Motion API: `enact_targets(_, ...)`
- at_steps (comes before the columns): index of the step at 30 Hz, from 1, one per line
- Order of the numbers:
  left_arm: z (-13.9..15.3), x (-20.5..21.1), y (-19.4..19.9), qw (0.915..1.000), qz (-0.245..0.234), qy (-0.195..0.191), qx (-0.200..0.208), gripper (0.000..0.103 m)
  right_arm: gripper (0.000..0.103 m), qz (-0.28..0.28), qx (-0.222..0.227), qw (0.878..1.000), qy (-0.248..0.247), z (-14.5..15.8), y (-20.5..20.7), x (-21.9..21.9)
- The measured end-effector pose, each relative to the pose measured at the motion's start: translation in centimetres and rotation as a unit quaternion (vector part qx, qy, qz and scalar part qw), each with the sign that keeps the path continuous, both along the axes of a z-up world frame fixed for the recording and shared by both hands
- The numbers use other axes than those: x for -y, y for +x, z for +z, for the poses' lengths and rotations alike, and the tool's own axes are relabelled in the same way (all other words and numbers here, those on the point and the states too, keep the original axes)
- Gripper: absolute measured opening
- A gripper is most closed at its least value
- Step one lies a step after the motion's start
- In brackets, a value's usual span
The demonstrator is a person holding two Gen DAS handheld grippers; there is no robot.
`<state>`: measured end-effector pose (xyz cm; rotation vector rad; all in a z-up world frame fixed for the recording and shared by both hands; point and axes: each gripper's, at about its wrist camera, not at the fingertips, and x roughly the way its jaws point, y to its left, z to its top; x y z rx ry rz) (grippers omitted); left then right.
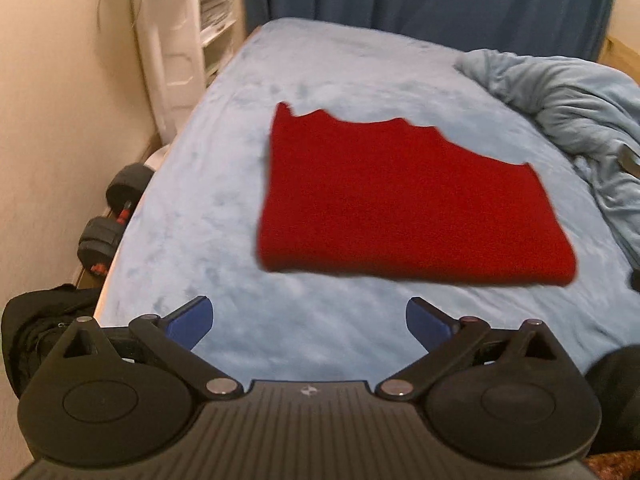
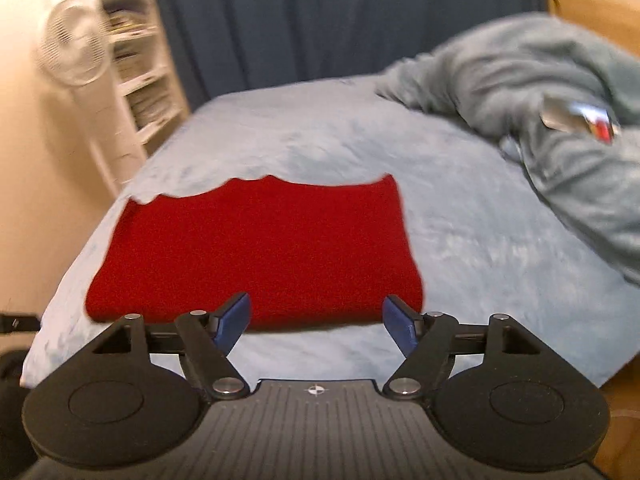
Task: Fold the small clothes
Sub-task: 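Release the folded cardigan with both grippers and pull them back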
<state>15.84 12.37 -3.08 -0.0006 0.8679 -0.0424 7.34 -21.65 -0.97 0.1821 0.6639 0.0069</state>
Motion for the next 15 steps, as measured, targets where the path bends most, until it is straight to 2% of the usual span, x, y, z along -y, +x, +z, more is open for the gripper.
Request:
enact_targets(4, -0.2, 1.9, -2.3, 0.9996, -0.017, 0.017, 0.012, 0.103, 0.076, 0.014, -0.023, 0.999, 0.042, -0.5, -0.7, -0.7)
enact_targets(7, -0.5, 2.4, -3.5, 0.9995, -0.012, 0.027, 0.014, 0.103, 0.076, 0.01, -0.033, 0.998, 0.061, -0.5, -1.2, -0.6)
enact_targets(10, -0.1, 2.7, -3.8, 0.9996, 0.0, 0.024, 0.016, 0.103, 0.076, 0.009, -0.019, 0.999, 0.049, 0.1, -2.0, -1.2)
enact_targets(15, 0.3, 3.5, -3.0, 0.9972, 0.033, 0.066, 0.015, 0.103, 0.076, 0.025, -0.013, 0.999, 0.03, 0.2, -1.8, -2.2)
